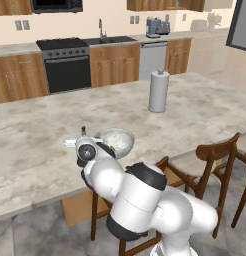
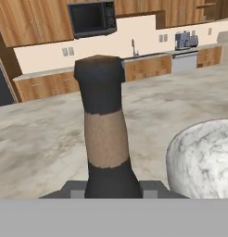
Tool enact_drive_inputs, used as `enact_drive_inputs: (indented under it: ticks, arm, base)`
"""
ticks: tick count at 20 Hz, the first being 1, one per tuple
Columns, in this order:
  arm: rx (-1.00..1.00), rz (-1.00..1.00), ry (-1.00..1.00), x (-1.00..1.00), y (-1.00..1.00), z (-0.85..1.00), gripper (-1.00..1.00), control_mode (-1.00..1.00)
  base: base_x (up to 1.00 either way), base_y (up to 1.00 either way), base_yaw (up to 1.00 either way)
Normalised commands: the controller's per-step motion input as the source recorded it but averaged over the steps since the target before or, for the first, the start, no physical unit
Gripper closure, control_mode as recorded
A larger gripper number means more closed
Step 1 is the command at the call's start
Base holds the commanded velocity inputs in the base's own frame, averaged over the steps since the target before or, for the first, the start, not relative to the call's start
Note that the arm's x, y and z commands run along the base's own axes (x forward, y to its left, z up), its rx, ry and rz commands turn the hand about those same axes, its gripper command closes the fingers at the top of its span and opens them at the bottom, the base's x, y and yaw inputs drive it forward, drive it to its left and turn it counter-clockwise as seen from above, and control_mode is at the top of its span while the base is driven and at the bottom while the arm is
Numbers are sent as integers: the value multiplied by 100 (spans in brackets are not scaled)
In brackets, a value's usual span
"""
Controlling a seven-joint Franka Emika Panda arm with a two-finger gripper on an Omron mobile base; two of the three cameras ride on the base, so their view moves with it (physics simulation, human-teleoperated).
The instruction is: There is a bowl on the dining counter. Grab a lemon wedge from the fridge and place it in the bowl. Then get the liquor bottle and glass cup from the cabinet and place them next to the bowl.
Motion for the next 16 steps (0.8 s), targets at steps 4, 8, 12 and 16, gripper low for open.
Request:
enact_drive_inputs:
  ticks: [4,8,12,16]
  arm:
    - [0,-1,0,24,10,-6,100,-100]
    - [0,0,0,19,16,-5,100,-100]
    - [0,-1,0,19,12,-9,100,-100]
    - [0,-1,0,19,12,-17,100,-100]
  base:
    - [0,0,0]
    - [0,0,0]
    - [0,0,0]
    - [0,0,0]
